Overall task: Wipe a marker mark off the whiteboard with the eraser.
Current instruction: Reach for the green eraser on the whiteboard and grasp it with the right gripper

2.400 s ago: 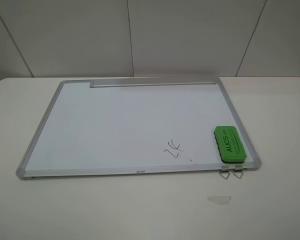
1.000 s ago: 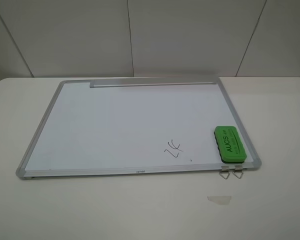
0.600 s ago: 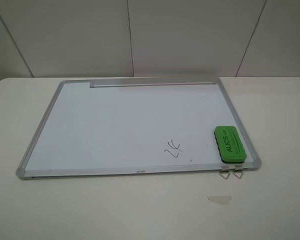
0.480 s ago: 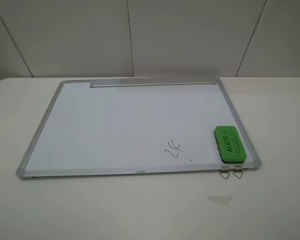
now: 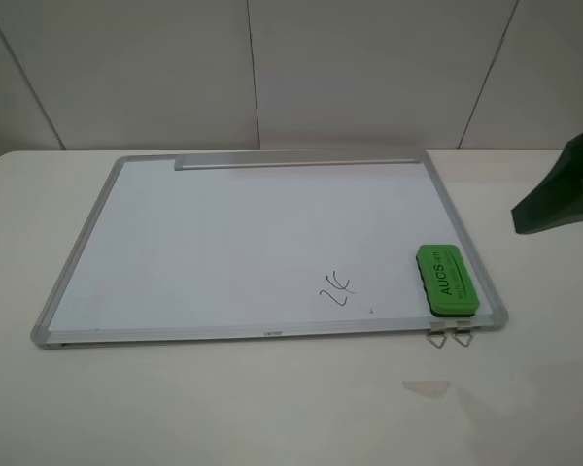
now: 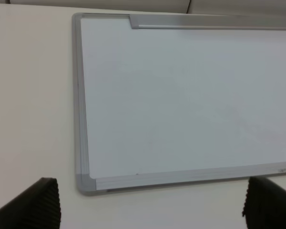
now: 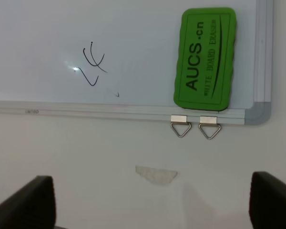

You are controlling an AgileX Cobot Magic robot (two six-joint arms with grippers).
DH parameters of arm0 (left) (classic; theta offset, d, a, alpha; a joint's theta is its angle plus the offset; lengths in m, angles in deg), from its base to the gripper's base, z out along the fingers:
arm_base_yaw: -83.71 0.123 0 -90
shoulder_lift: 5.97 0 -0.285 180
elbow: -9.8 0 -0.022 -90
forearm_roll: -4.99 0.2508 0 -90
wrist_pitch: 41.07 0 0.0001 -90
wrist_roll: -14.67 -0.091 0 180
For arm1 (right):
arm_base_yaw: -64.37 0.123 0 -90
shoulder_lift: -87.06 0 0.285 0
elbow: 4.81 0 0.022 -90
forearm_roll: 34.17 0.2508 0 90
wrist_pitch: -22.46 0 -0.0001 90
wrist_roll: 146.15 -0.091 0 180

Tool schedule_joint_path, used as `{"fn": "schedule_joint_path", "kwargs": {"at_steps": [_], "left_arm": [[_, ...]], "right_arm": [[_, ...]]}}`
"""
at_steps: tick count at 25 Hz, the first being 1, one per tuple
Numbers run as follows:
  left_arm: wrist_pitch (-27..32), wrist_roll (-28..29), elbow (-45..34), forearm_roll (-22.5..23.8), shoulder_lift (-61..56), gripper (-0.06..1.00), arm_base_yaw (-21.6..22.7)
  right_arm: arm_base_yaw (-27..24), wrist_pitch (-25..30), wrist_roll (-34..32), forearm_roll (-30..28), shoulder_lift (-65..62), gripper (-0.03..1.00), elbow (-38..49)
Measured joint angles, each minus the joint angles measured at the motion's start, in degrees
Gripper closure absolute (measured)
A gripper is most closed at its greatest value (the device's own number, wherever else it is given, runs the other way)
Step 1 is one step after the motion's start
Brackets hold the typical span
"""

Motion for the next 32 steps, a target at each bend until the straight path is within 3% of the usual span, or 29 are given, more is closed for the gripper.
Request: {"fn": "schedule_joint_path", "kwargs": {"at_steps": [8, 11, 23, 32], "left_arm": [[0.0, 0.0, 0.0, 0.0, 0.0, 0.16, 0.0], [0.0, 0.0, 0.0, 0.0, 0.0, 0.16, 0.0], [0.0, 0.0, 0.0, 0.0, 0.0, 0.16, 0.0], [0.0, 0.0, 0.0, 0.0, 0.0, 0.16, 0.0]], "right_arm": [[13.19, -6.99, -10.35, -10.81, 16.11, 0.16, -4.92], [15.69, -8.25, -13.22, -12.81, 22.25, 0.16, -7.31], [15.66, -11.55, -14.65, -15.49, 41.33, 0.16, -14.02], [11.55, -11.96, -16.93, -18.64, 47.91, 0.16, -15.58]]}}
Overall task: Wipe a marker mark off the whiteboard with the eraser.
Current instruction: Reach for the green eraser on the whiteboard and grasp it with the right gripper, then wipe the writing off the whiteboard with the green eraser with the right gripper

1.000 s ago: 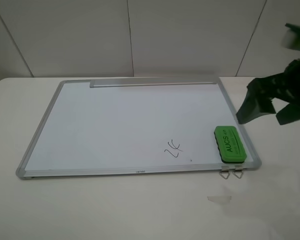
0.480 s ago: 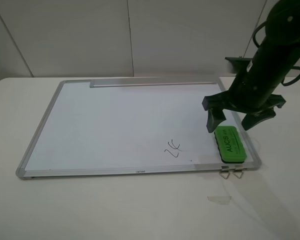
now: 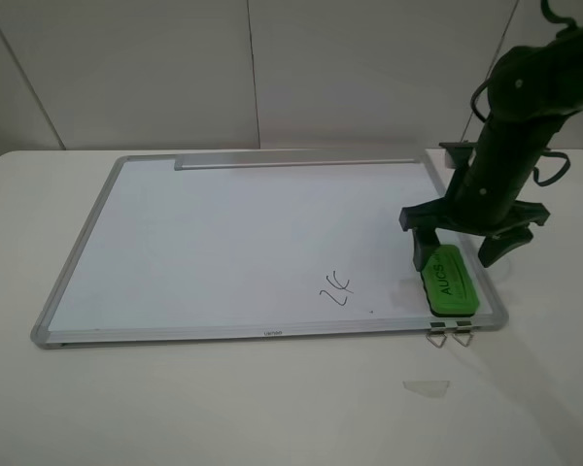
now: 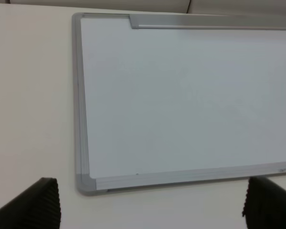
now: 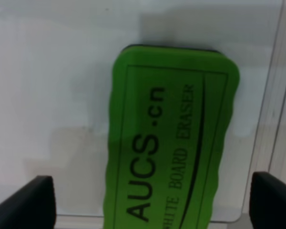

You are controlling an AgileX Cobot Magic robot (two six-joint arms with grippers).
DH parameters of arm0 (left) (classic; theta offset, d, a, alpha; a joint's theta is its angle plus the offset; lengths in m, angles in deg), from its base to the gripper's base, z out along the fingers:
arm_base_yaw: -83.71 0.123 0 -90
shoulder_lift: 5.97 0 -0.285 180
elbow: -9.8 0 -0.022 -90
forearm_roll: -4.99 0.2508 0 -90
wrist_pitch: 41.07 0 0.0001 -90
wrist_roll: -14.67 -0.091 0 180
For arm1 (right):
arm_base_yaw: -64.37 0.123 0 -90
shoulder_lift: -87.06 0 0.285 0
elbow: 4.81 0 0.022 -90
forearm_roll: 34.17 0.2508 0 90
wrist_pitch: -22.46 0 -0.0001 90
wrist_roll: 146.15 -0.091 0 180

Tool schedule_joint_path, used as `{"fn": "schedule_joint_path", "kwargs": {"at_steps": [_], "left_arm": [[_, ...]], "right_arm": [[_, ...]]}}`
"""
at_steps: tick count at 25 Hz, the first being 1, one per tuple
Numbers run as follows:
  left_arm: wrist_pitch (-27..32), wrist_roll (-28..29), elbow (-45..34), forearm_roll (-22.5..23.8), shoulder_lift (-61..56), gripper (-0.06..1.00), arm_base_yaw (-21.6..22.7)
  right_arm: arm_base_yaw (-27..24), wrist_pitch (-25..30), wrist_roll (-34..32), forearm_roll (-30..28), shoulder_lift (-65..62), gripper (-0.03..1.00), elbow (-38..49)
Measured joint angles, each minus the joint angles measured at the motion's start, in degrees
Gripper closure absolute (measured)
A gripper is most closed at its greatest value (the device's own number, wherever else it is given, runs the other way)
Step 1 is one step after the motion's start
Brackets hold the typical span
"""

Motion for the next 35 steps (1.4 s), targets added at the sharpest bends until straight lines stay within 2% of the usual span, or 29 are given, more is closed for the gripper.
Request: {"fn": "schedule_joint_path", "kwargs": {"at_steps": [19, 22, 24, 35], "left_arm": [[0.0, 0.0, 0.0, 0.0, 0.0, 0.16, 0.0], [0.0, 0.0, 0.0, 0.0, 0.0, 0.16, 0.0], [0.0, 0.0, 0.0, 0.0, 0.0, 0.16, 0.0], [0.0, 0.0, 0.0, 0.0, 0.0, 0.16, 0.0]], "right_arm": [[-0.66, -2.51, 1.32, 1.31, 6.64, 0.16, -0.13], [-0.66, -2.44, 1.32, 1.31, 6.78, 0.24, -0.13], [-0.66, -2.19, 1.32, 1.31, 6.79, 0.38, -0.13], [-0.66, -1.78, 1.32, 1.31, 6.62, 0.37, -0.3]]}}
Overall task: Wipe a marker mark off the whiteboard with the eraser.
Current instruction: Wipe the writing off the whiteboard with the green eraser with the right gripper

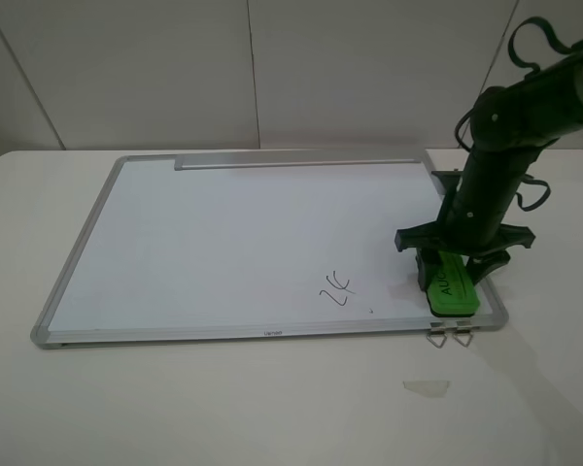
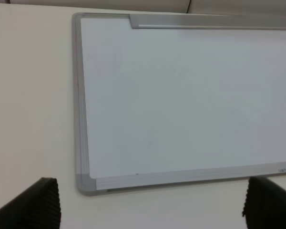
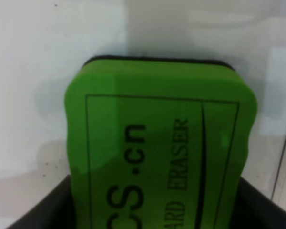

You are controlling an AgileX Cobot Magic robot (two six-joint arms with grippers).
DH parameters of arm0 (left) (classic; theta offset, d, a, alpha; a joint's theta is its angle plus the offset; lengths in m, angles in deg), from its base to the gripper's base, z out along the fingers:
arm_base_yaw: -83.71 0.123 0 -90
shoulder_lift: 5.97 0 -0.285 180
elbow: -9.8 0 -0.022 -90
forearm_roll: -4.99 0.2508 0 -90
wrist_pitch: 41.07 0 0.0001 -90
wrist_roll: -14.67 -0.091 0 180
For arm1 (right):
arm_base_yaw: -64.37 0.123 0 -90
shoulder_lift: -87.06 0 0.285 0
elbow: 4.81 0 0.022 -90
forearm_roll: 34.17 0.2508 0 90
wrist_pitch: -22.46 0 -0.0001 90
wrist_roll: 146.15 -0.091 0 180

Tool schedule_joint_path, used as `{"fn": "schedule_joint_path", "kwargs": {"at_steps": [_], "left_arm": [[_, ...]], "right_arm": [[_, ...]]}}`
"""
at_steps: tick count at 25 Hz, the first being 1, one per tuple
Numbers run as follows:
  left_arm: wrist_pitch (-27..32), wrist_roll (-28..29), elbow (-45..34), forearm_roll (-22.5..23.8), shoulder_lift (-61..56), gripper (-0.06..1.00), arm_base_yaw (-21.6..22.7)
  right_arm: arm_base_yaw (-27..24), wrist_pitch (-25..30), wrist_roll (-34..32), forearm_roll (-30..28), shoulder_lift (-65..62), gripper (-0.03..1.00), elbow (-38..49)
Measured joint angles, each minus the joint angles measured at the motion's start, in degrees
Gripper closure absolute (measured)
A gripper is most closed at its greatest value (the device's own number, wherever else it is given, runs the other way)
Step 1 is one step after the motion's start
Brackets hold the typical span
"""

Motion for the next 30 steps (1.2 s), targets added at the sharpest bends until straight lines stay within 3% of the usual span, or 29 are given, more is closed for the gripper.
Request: {"fn": "schedule_joint_path", "kwargs": {"at_steps": [6, 11, 21, 30], "left_arm": [[0.0, 0.0, 0.0, 0.0, 0.0, 0.16, 0.0], [0.0, 0.0, 0.0, 0.0, 0.0, 0.16, 0.0], [0.0, 0.0, 0.0, 0.0, 0.0, 0.16, 0.0], [0.0, 0.0, 0.0, 0.0, 0.0, 0.16, 0.0]], "right_arm": [[0.38, 4.87, 1.71, 0.0, -4.91, 0.37, -3.46], [5.79, 9.36, 3.4, 0.0, -7.1, 0.37, -9.04], [22.51, 1.96, 9.23, 0.0, -4.04, 0.37, -10.48], [29.5, -1.68, 20.58, 0.0, 4.5, 0.37, -10.48]]}}
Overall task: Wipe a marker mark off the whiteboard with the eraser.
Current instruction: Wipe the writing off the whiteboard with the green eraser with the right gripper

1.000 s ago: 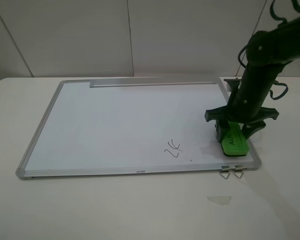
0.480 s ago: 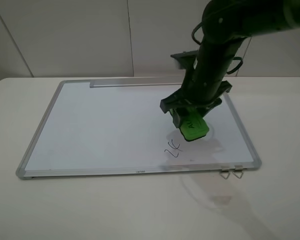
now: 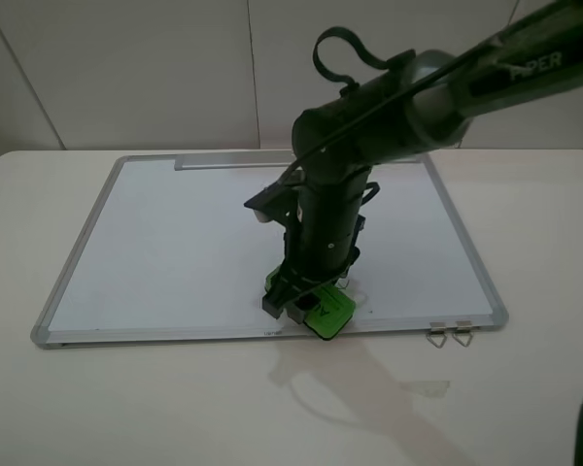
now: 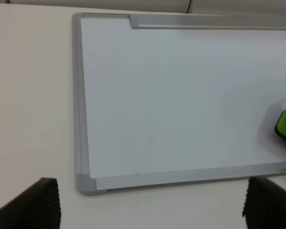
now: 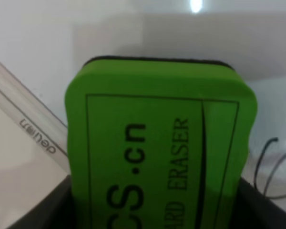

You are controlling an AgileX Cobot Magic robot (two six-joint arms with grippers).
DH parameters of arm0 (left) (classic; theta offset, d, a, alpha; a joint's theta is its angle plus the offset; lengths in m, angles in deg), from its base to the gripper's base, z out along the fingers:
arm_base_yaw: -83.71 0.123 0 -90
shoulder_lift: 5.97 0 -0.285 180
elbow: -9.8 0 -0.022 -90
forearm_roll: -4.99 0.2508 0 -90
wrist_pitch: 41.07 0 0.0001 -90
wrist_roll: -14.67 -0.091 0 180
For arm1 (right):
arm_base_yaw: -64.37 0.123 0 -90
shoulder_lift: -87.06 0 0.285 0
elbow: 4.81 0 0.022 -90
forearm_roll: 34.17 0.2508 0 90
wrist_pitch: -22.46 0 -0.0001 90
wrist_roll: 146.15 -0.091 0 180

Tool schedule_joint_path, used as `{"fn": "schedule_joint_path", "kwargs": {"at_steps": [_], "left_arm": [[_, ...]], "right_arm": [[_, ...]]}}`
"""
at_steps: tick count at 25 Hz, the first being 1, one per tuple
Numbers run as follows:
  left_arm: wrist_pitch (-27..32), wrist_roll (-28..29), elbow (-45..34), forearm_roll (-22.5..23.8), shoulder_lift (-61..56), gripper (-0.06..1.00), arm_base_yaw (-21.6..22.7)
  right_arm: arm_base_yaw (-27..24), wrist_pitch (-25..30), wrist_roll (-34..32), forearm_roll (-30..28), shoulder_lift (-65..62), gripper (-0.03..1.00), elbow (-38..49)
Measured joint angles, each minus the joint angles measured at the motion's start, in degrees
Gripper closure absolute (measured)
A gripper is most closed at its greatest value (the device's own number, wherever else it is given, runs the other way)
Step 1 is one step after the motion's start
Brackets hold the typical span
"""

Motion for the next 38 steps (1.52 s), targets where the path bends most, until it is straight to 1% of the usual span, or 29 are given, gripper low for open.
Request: {"fn": "schedule_joint_path", "kwargs": {"at_steps": [5, 9, 13, 17, 22, 27, 33, 38], "left_arm": [[0.0, 0.0, 0.0, 0.0, 0.0, 0.16, 0.0], [0.0, 0.0, 0.0, 0.0, 0.0, 0.16, 0.0], [0.0, 0.0, 0.0, 0.0, 0.0, 0.16, 0.0], [0.0, 0.0, 0.0, 0.0, 0.0, 0.16, 0.0], [0.0, 0.0, 0.0, 0.0, 0.0, 0.16, 0.0], [0.0, 0.0, 0.0, 0.0, 0.0, 0.16, 0.0], [0.0, 0.0, 0.0, 0.0, 0.0, 0.16, 0.0], [0.0, 0.0, 0.0, 0.0, 0.0, 0.16, 0.0]], "right_arm": [[0.08, -1.42, 5.65, -0.48, 1.82, 0.37, 0.0], [0.08, -0.99, 10.09, -3.05, 1.82, 0.37, 0.0], [0.08, -0.15, 14.06, -3.88, 1.82, 0.37, -0.05], [0.08, -0.17, 15.24, -3.88, 1.9, 0.37, -0.05], [0.08, -0.21, 15.24, -4.69, 3.18, 0.37, -0.46], [0.25, 0.51, 18.28, -4.64, 3.97, 0.37, -1.23], [0.25, 0.51, 19.06, -5.03, 4.05, 0.37, -1.28], [0.35, -0.06, 19.13, -7.41, 4.05, 0.37, -1.28]]}}
